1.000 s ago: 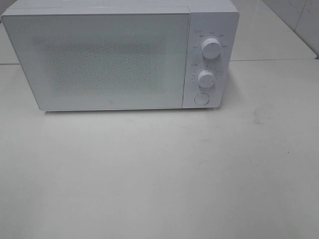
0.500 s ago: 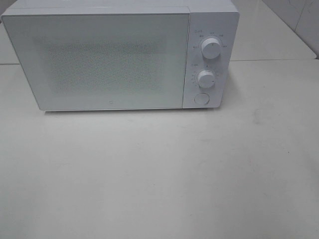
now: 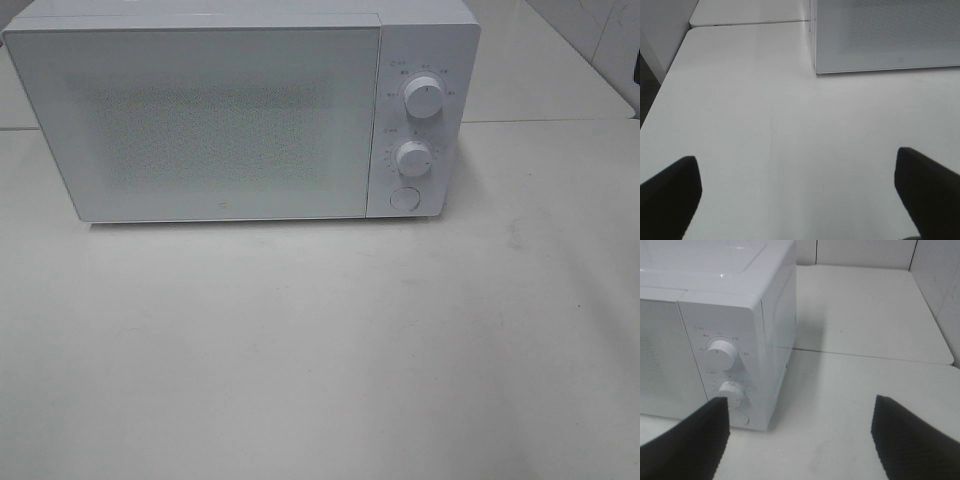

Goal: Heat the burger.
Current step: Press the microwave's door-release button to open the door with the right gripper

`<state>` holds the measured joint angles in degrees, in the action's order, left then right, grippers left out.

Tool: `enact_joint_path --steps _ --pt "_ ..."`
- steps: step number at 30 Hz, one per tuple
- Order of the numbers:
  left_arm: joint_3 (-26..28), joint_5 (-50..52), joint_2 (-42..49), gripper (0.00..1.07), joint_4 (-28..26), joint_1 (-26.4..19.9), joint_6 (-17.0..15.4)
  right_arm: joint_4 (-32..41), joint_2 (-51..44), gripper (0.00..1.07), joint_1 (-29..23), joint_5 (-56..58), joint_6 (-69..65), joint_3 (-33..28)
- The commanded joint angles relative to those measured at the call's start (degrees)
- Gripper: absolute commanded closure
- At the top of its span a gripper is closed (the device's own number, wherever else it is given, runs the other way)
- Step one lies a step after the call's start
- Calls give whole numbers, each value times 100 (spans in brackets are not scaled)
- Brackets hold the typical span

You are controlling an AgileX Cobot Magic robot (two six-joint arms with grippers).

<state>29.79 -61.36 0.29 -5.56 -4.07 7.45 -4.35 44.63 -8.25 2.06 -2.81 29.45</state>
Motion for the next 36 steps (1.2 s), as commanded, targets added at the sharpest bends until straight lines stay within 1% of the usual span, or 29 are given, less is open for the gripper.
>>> enact_joint_path --steps 1,3,5,6,7,8,9,10,11,12,13,15,16,17,19,21,25,28,30,31,32,33,34,35,36 --pt "-11 -6 109 9 -11 -11 -23 -132 172 31 29 -710 69 -155" --pt "-11 -6 109 9 -11 -11 -23 -86 407 31 29 -1266 69 -327" --pt "-11 -6 109 9 -11 -11 -23 -80 476 31 29 -1455 69 -384" --pt "-11 -6 109 9 -11 -11 -23 -80 590 31 29 -1868 69 -516" --pt "-11 -6 109 9 -11 -11 -23 -80 590 31 29 -1868 69 -516" --pt "-11 -6 109 9 -11 -11 -23 -80 716 31 29 -2395 69 -688" --pt "-11 -6 109 9 -11 -11 -23 -80 768 31 29 -2681 86 -768" --pt "-11 -6 109 9 -11 -11 -23 -80 768 31 29 -2681 86 -768" --pt "-11 -6 109 9 -11 -11 -23 17 928 31 29 -3231 195 -974" --pt "-11 -6 109 9 -11 -11 -23 160 1020 31 29 -3518 281 -1071" --pt "-11 -6 109 9 -11 -11 -23 160 1020 31 29 -3518 281 -1071" --pt "-11 -6 109 9 -11 -11 -23 613 1324 31 29 -4125 665 -1324" --pt "-11 -6 109 9 -11 -11 -23 613 1324 31 29 -4125 665 -1324" --pt "-11 -6 109 9 -11 -11 -23 877 1553 31 6 -4475 911 -1438" --pt "-11 -6 109 9 -11 -11 -23 980 1656 31 6 -4629 980 -1490" --pt "-11 -6 109 9 -11 -11 -23 1226 2040 31 6 -5025 1014 -1593" --pt "-11 -6 109 9 -11 -11 -23 1335 2361 31 6 -5180 1014 -1593" --pt "-11 -6 109 9 -11 -11 -23 1478 2590 31 -120 -5380 1049 -1593" --pt "-11 -6 109 9 -11 -11 -23 2040 2888 31 -688 -5730 1427 -1593" --pt "-11 -6 109 9 -11 -11 -23 2040 2888 31 -688 -5730 1427 -1593" --pt "-11 -6 109 9 -11 -11 -23 2235 2979 31 -877 -5844 1570 -1593" --pt "-11 -6 109 9 -11 -11 -23 2687 3140 31 -1215 -6045 1799 -1593" --pt "-11 -6 109 9 -11 -11 -23 2687 3140 31 -1215 -6045 1799 -1593" --pt "-11 -6 109 9 -11 -11 -23 2939 3220 31 -1404 -6136 1896 -1593" --pt "-11 -6 109 9 -11 -11 -23 3358 3375 31 -1748 -6274 1982 -1593"
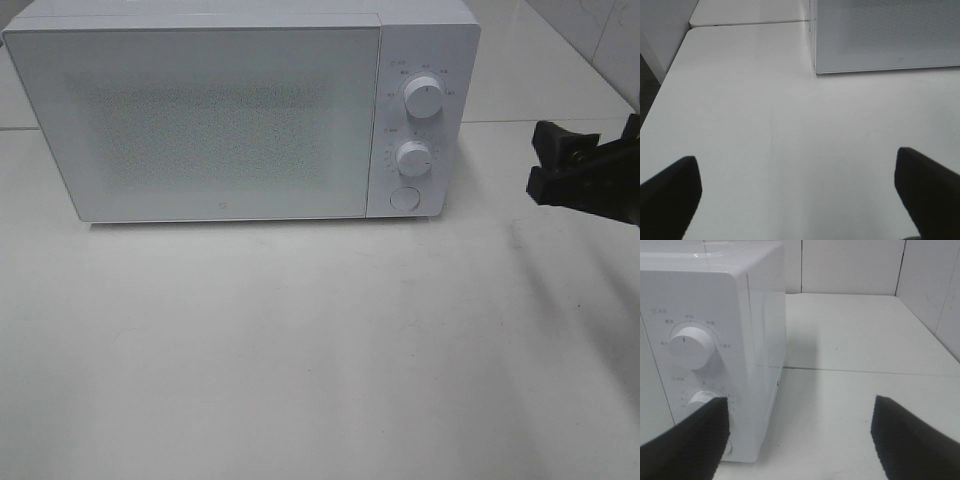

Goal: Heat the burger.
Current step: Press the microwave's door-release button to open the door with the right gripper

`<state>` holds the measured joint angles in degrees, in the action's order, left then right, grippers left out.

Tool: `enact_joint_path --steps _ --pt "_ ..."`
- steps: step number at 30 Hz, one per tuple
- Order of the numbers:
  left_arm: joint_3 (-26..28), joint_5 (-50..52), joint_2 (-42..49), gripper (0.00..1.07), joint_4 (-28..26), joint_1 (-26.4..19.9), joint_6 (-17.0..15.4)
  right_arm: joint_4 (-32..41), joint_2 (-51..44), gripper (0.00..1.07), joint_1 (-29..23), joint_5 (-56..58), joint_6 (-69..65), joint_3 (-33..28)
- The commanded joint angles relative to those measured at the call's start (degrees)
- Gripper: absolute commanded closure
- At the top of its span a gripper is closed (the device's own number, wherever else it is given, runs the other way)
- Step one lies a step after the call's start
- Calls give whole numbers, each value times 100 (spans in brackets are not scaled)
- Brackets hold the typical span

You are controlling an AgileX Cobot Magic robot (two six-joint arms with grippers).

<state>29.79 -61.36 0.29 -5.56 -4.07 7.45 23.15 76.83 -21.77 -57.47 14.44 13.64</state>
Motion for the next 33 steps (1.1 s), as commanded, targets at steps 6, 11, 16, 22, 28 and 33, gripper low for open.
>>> enact_joint_path --steps 6,11,16,22,28,33 --pt "-11 -6 109 9 -11 -11 -23 1409 458 31 -1203 -865 556 -11" --pt "-11 -6 109 9 -11 -11 -23 1925 722 31 -1707 -1473 567 0" --pt "-11 -6 109 9 -11 -11 -23 2595 1031 31 -2280 -1833 584 40" --pt "-11 -6 109 9 -11 -11 -23 3094 1455 31 -2802 -1891 865 344" --pt "-11 -6 109 9 -11 -11 -23 3610 1811 31 -3180 -1902 1215 739" --pt "-11 -6 109 9 -11 -11 -23 3667 1868 31 -3260 -1770 1272 934"
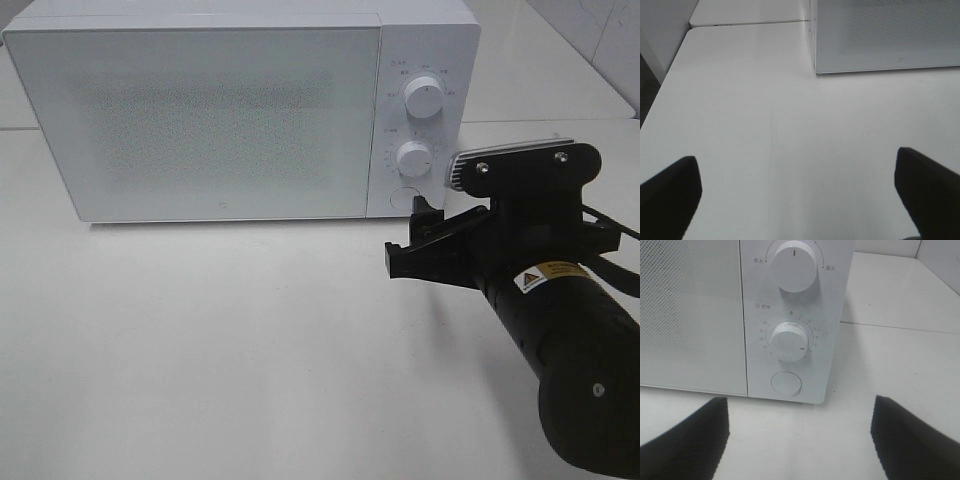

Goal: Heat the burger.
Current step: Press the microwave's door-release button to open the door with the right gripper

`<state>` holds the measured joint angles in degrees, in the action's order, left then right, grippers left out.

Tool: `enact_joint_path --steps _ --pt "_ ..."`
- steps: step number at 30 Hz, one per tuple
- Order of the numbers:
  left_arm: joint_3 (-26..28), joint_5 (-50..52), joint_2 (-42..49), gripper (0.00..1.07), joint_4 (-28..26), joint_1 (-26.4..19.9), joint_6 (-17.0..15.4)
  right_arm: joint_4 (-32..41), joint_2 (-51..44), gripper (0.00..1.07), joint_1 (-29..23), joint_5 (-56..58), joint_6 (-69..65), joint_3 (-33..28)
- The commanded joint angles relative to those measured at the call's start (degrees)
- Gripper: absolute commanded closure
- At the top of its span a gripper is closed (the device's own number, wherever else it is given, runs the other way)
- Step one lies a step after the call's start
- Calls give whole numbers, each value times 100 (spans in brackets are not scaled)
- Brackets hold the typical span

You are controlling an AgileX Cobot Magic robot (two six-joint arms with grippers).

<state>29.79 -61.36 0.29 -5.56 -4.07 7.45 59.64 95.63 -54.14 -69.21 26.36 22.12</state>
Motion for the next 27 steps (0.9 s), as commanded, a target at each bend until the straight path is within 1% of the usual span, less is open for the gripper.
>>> enact_joint_path --steps 1,16,19,21,27 --pt "-11 -6 109 9 -11 -11 -23 17 -11 31 -23 -590 80 103" --pt "-11 -6 109 9 -11 -11 -23 29 -11 31 -17 -596 -74 103" --pt "-11 -6 109 9 -11 -11 -23 29 -11 31 80 -602 -74 103" --pt "-11 -6 109 9 -11 -11 -23 17 40 31 160 -659 -86 103" --pt "-11 -6 109 9 -11 -11 -23 17 401 31 160 -756 -407 103"
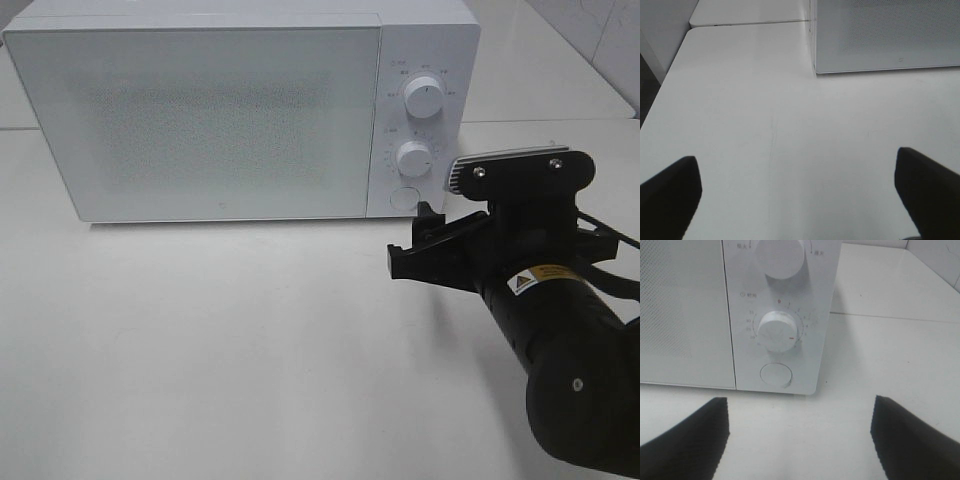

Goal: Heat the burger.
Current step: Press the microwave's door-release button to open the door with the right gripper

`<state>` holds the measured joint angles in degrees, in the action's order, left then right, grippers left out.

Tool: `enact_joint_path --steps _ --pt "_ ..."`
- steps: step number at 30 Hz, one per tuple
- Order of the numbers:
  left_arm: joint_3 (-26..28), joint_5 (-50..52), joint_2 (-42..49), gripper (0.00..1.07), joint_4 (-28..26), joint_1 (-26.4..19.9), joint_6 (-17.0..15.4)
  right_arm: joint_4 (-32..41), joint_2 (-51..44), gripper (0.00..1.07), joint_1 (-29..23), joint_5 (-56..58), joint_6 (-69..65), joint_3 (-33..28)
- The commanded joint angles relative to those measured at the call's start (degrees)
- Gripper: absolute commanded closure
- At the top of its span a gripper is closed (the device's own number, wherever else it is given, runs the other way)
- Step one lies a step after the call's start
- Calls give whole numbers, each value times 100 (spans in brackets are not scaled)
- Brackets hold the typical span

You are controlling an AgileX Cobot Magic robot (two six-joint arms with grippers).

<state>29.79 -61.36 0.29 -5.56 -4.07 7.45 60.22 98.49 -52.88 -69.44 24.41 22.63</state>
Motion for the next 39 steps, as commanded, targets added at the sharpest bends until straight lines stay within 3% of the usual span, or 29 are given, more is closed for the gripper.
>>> enact_joint_path --steps 1,11,23,25,28,33,34,36,37,39 --pt "-11 -6 109 9 -11 -11 -23 -40 115 31 34 -733 -212 52" --pt "-11 -6 109 9 -11 -11 -23 -97 619 31 92 -699 -424 407" --pt "-11 -6 109 9 -11 -11 -23 -86 619 33 92 -688 -1083 401" --pt "-11 -6 109 9 -11 -11 -23 -86 619 38 92 -647 -2017 401" --pt "-11 -6 109 9 -11 -11 -23 -86 619 40 92 -596 -2355 401" --pt "-11 -6 109 9 -11 -11 -23 -86 619 55 92 -212 -5076 401" --pt "-11 -6 109 9 -11 -11 -23 -86 619 55 92 -212 -5076 401" --pt "-11 -6 109 9 -11 -11 -23 -86 619 69 92 -17 -6853 401" --pt "-11 -6 109 9 -11 -11 -23 -86 619 69 92 -17 -6853 401" --pt "-11 -6 109 9 -11 -11 -23 -92 619 80 92 126 -7735 401"
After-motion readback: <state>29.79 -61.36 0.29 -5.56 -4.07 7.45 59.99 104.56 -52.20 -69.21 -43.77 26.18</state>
